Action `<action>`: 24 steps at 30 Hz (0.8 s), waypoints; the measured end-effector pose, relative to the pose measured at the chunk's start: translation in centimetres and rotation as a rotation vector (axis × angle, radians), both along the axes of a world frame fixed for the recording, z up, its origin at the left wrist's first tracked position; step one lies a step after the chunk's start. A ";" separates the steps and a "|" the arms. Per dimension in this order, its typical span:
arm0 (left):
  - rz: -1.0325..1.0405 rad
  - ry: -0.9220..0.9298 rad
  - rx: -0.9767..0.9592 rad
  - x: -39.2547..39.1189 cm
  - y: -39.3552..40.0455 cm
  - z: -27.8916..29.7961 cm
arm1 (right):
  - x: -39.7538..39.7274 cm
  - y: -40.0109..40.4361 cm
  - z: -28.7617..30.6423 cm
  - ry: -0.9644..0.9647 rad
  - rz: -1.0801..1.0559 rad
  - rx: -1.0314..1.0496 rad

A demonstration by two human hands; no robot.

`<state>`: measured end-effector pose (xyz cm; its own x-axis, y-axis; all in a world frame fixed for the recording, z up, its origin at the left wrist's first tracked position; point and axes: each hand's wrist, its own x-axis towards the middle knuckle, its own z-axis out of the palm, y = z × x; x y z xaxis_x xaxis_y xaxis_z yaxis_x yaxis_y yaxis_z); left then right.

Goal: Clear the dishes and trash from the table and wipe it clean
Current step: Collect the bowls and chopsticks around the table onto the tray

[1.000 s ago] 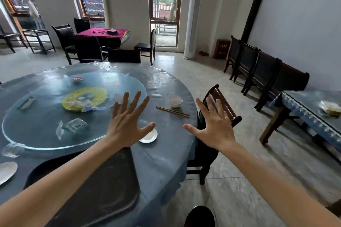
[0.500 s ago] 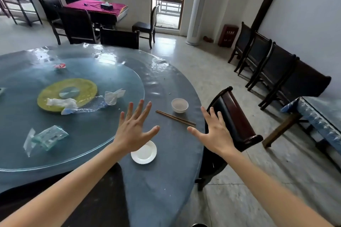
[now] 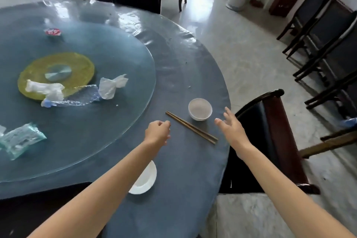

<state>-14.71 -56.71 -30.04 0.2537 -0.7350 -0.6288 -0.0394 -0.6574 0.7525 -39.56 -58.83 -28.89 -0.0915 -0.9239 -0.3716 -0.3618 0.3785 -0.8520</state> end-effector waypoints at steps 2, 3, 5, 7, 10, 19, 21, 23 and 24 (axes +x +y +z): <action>0.078 0.093 0.105 -1.8 -2.6 -2.3 | -0.9 -3.1 -2.3 -0.055 -0.046 0.052; 0.094 0.117 0.152 -2.6 -3.7 -3.3 | -1.3 -4.4 -3.4 -0.090 -0.076 0.085; 0.120 0.143 0.233 -3.9 -5.8 -4.9 | -1.7 -6.5 -5.3 -0.169 -0.136 0.162; 0.144 0.154 0.295 -5.1 -7.5 -6.4 | -2.0 -8.2 -7.0 -0.230 -0.176 0.235; 0.183 0.157 0.360 -7.0 -9.4 -8.1 | -2.2 -10.0 -8.8 -0.306 -0.198 0.319; 0.234 -0.165 0.419 -10.8 -12.9 -10.6 | -2.9 -12.1 -11.1 -0.374 -0.162 0.382; 0.222 -0.221 0.439 -10.9 -13.3 -10.9 | -2.8 -12.4 -11.3 -0.371 -0.142 0.392; 0.228 -0.250 0.450 -11.1 -13.5 -11.2 | -2.7 -12.6 -11.5 -0.388 -0.149 0.397; 0.228 -0.260 0.458 -11.2 -13.6 -11.4 | -2.7 -12.7 -11.6 -0.400 -0.157 0.397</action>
<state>-25.91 -70.30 -41.40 0.5625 -0.3107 -0.7662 -0.0038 -0.9277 0.3734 -42.30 -71.52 -40.51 0.0031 -0.6934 -0.7206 0.0448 0.7199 -0.6926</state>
